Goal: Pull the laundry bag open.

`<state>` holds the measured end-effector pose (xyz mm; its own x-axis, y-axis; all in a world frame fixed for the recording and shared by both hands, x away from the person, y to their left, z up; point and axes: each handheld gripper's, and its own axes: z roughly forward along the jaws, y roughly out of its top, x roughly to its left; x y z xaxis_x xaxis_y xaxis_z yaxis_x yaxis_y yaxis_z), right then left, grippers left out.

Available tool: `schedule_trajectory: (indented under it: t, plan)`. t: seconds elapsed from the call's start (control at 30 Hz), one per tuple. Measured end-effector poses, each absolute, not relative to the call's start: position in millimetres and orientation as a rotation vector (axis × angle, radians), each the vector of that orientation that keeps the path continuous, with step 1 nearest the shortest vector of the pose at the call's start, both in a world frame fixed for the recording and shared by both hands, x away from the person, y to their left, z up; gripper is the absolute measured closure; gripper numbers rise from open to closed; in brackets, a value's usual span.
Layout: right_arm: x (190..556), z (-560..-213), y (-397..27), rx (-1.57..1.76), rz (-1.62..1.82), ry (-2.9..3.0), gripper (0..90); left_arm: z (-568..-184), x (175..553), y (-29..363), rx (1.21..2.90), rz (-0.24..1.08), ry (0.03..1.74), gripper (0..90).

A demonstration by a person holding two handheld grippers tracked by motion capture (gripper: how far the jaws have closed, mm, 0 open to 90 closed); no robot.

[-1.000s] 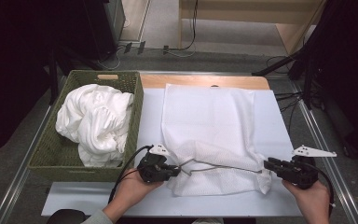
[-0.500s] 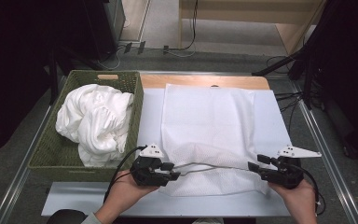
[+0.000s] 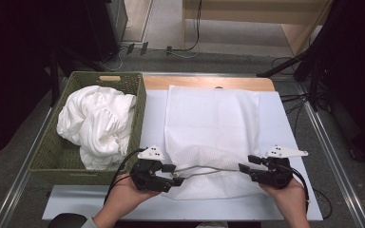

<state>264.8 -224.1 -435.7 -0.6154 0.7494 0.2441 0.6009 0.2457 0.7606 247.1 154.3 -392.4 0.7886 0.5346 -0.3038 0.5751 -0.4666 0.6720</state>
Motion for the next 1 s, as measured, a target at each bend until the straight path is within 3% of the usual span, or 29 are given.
schedule_trajectory:
  t: [0.6,0.67,1.0]
  plan:
    - [276.3,-439.3,-185.3,1.241,1.292,2.392,52.6,-391.4,243.1,155.5,2.148,-0.084,0.793,42.9]
    - [277.5,-439.7,-182.9,1.243,1.299,2.401,57.5,-391.3,243.0,155.3,2.152,-0.081,0.791,42.9]
    - [286.7,-443.5,-168.7,1.219,1.293,2.417,56.1,-391.5,238.8,159.8,2.143,-0.080,0.797,42.7]
